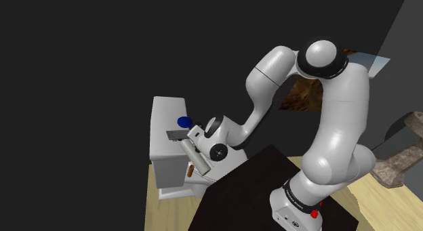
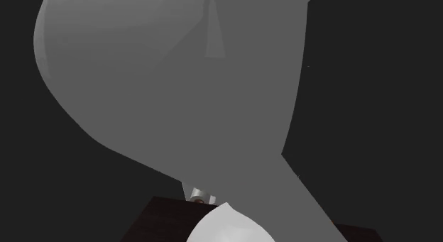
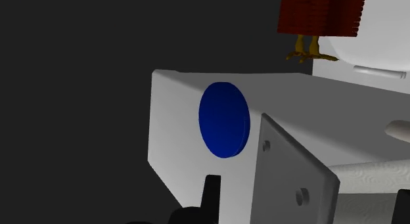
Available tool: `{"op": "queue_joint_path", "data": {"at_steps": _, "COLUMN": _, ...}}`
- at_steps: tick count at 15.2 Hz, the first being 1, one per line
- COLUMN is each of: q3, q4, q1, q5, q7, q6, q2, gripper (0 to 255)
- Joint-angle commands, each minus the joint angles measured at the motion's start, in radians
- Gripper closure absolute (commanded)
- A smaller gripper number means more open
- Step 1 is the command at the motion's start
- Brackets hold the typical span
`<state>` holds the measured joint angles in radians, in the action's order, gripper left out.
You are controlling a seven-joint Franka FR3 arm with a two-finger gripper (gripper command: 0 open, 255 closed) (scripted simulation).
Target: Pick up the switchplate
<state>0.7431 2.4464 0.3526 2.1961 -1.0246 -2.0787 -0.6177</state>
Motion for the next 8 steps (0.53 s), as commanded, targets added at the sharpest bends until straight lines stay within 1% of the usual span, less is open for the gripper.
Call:
{"op": "queue_joint_path", "data": {"at_steps": 1, "q3": -0.019, "q4": -0.016, "q1": -0.016, "q5": 0.025, "q7": -0.011, "q6": 0.022, "q2": -0.041, "gripper": 0}}
{"op": "queue_joint_path", "data": {"at_steps": 2, "q3": -0.032, "q4": -0.026, "q1": -0.025, "q5": 0.041, "q7": -0.019, "q6": 0.035, "q2": -0.067, "gripper": 0}}
{"op": "queue_joint_path", "data": {"at_steps": 4, "q3": -0.031, "q4": -0.026, "q1": -0.025, "q5": 0.041, "q7": -0.019, "q6": 0.036, "q2": -0.067, "gripper": 0}}
{"op": "queue_joint_path", "data": {"at_steps": 5, "q3": -0.030, "q4": -0.026, "q1": -0.030, "q5": 0.038, "q7": -0.020, "q6": 0.041, "q2": -0.071, "gripper": 255}}
{"op": "queue_joint_path", "data": {"at_steps": 8, "q3": -0.030, "q4": -0.026, "q1": -0.030, "q5": 0.037, "q7": -0.020, "q6": 0.041, "q2": -0.071, "gripper": 255}}
